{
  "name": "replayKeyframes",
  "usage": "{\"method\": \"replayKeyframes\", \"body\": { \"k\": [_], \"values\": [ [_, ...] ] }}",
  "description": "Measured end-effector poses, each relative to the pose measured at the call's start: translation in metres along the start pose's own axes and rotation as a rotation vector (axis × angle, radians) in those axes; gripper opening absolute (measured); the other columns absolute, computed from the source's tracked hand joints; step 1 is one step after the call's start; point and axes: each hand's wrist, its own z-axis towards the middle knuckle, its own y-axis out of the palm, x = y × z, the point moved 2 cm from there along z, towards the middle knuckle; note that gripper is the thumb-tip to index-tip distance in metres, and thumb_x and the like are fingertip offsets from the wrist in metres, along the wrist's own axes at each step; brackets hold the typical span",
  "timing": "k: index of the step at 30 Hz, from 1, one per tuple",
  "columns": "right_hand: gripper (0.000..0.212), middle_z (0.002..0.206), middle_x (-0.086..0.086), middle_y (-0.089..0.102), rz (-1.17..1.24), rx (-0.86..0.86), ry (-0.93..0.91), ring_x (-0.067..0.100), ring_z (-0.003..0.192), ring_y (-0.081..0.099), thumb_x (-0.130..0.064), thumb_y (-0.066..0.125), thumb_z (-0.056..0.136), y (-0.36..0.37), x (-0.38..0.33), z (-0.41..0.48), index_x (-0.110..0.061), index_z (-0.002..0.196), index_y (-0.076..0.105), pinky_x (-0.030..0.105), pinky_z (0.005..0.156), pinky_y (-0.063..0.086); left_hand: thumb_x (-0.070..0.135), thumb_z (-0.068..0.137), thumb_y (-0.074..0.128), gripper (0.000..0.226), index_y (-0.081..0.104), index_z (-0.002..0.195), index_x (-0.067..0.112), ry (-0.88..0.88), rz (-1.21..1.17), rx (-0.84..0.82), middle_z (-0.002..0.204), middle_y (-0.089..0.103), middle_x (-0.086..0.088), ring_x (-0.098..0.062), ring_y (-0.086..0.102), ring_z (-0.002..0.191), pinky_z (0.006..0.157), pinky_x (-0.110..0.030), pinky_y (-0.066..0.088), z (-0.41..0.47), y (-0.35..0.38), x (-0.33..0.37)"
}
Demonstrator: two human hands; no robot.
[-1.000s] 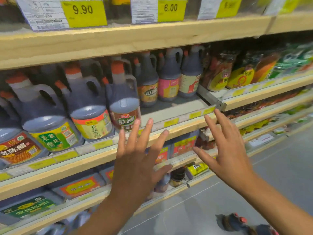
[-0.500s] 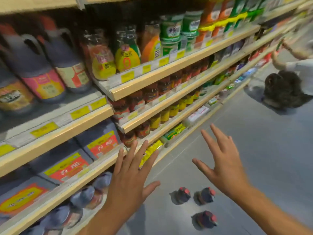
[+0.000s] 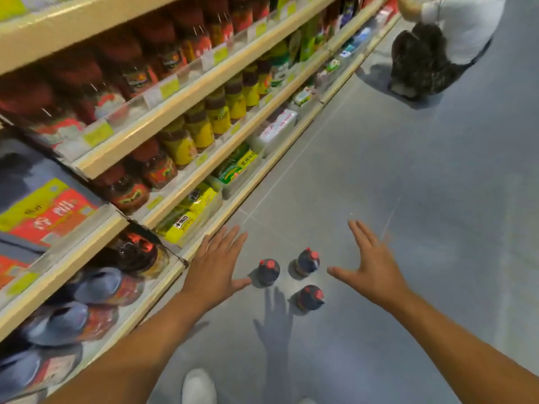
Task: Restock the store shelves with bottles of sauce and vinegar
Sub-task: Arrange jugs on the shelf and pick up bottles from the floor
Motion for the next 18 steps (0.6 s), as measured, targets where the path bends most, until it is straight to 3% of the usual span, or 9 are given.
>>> {"method": "replayKeyframes", "body": {
  "k": [4,9,12,18],
  "values": [
    [0.129,0.171,-0.002,0.012,0.059,-0.245,0.209,0.02,0.156,0.016,-0.075,0.077,0.066,0.084,0.066,-0.025,-0.026,0.163,0.008,0.044,0.124,0.024,0.073,0.084,0.065,0.112,0.007,0.165,0.023,-0.069,-0.086,-0.215,0.174,0.005,0.002,-0.022,0.001,0.16,0.129,-0.047,0.011,0.027,0.08,-0.005],
    [0.133,0.171,-0.001,0.011,0.117,-0.395,0.325,0.024,0.155,0.019,-0.071,0.082,0.065,0.188,0.127,-0.04,-0.026,0.164,0.004,0.041,0.123,0.028,0.072,0.084,0.067,0.107,0.013,0.164,0.025,-0.115,-0.204,-0.376,0.172,0.018,0.001,-0.025,0.023,0.157,0.125,-0.051,0.026,0.056,0.173,-0.01],
    [0.135,0.171,0.001,0.01,0.176,-0.418,0.395,0.027,0.155,0.02,-0.064,0.085,0.066,0.244,0.157,-0.033,-0.025,0.163,0.0,0.043,0.122,0.03,0.059,0.087,0.073,0.104,0.011,0.165,0.026,-0.141,-0.311,-0.428,0.172,0.019,-0.001,-0.028,0.035,0.151,0.12,-0.047,0.037,0.081,0.227,-0.015],
    [0.127,0.169,0.007,0.021,0.41,-0.294,0.566,0.03,0.152,0.029,-0.045,0.091,0.071,0.349,0.207,-0.014,-0.017,0.163,0.008,0.041,0.119,0.034,0.041,0.082,0.086,0.119,0.001,0.165,0.028,-0.174,-0.528,-0.475,0.172,0.017,-0.005,-0.031,0.028,0.155,0.12,-0.045,0.038,0.133,0.325,-0.034]
  ]
}}
